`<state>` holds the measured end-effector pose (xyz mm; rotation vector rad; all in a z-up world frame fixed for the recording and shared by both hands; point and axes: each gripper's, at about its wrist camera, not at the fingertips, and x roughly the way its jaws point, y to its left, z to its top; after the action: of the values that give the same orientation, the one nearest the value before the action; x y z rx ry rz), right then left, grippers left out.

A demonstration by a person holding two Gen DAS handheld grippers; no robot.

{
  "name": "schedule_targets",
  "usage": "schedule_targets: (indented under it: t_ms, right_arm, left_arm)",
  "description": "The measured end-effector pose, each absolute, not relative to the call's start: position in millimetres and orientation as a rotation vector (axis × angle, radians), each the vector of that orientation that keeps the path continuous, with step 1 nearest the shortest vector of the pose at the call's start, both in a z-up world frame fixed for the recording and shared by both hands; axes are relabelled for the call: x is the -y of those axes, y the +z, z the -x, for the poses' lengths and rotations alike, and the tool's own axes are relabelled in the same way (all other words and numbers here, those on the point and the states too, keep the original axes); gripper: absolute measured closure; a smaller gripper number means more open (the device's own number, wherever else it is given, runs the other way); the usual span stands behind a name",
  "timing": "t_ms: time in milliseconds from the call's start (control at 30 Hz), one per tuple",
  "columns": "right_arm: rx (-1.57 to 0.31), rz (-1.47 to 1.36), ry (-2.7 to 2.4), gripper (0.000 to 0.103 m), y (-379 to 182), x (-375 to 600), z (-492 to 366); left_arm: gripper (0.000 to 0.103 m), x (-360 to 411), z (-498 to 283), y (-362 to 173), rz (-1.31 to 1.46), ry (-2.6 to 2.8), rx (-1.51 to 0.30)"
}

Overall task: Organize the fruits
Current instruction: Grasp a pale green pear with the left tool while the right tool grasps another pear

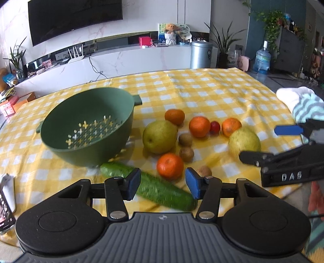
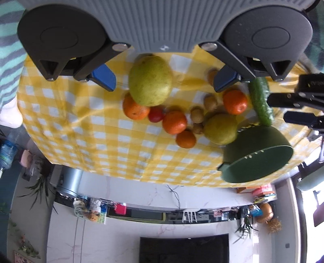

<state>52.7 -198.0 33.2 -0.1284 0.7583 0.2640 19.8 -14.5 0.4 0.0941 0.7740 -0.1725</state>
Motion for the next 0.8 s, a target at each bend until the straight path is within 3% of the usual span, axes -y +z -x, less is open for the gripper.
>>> schedule_targets:
  t_ms: [133, 800]
  right_arm:
    - [-0.779, 0.108, 0.249, 0.005, 27.3, 203.0, -62.6]
    - [-0.860, 0.065, 0.230, 0.011, 0.9, 198.9, -91.7]
  left_arm:
    - [0.028, 16.4, -37.3, -0.7, -0.086, -0.156, -0.748]
    - [0.021, 9.7, -110.3, -42.8, 0.033, -0.127, -0.820]
